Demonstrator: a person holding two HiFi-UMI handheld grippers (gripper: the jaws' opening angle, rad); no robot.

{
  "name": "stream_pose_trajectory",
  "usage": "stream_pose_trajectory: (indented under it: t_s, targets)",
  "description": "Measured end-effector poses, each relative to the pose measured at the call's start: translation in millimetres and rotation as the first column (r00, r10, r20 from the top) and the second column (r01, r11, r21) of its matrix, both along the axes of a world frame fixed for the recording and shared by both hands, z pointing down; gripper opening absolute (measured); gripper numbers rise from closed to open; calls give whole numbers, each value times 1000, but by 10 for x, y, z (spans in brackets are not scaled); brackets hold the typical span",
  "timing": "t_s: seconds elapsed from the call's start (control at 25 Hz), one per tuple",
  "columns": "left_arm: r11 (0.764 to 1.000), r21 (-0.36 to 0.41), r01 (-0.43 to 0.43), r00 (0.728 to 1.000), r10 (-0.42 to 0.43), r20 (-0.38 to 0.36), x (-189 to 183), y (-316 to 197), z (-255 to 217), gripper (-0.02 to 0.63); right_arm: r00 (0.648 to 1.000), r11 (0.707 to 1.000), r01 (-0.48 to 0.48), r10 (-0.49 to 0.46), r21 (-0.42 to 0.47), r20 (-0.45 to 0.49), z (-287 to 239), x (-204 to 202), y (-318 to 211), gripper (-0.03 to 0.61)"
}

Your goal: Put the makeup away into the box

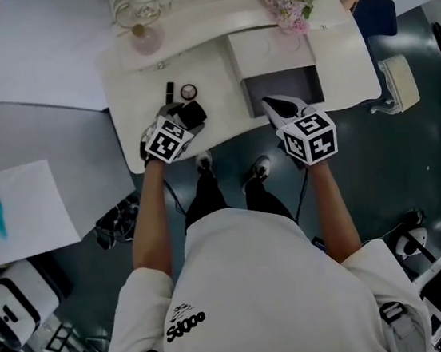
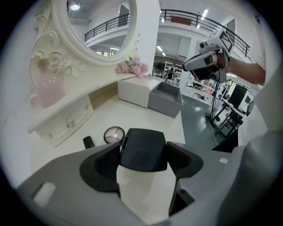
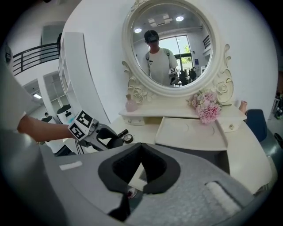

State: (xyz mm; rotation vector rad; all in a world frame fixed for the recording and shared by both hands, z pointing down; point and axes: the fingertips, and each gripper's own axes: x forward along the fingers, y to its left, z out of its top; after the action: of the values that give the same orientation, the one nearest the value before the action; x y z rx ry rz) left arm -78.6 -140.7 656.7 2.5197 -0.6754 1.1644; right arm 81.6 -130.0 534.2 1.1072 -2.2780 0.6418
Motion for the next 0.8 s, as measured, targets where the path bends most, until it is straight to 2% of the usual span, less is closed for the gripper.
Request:
stream_pose_trajectory:
  t_s: [0.2, 0.32, 0.4, 0.6, 0.8]
  targets:
    - [995, 92, -44, 997, 50, -56, 250, -191, -500, 351, 997, 995, -79, 80, 60, -5, -221, 255, -75, 3]
    - [986, 148, -81, 990, 97, -107, 537, -326, -851, 351, 989, 984, -149, 150, 96, -1, -356, 485, -93, 3]
    - [982, 160, -104, 981, 128, -147, 757, -363, -1050, 351, 980, 972, -199, 200, 121, 1, -438, 644, -72, 3]
    - [984, 81, -160, 956, 175, -236, 1441, -401, -1234, 351, 942, 933, -326, 333, 155, -25, -548, 1138, 18, 3]
    - [970, -24, -242, 935, 227, -273, 2141, -329, -1086, 351, 898, 889, -430, 440, 154, -31, -562, 1577, 207, 3]
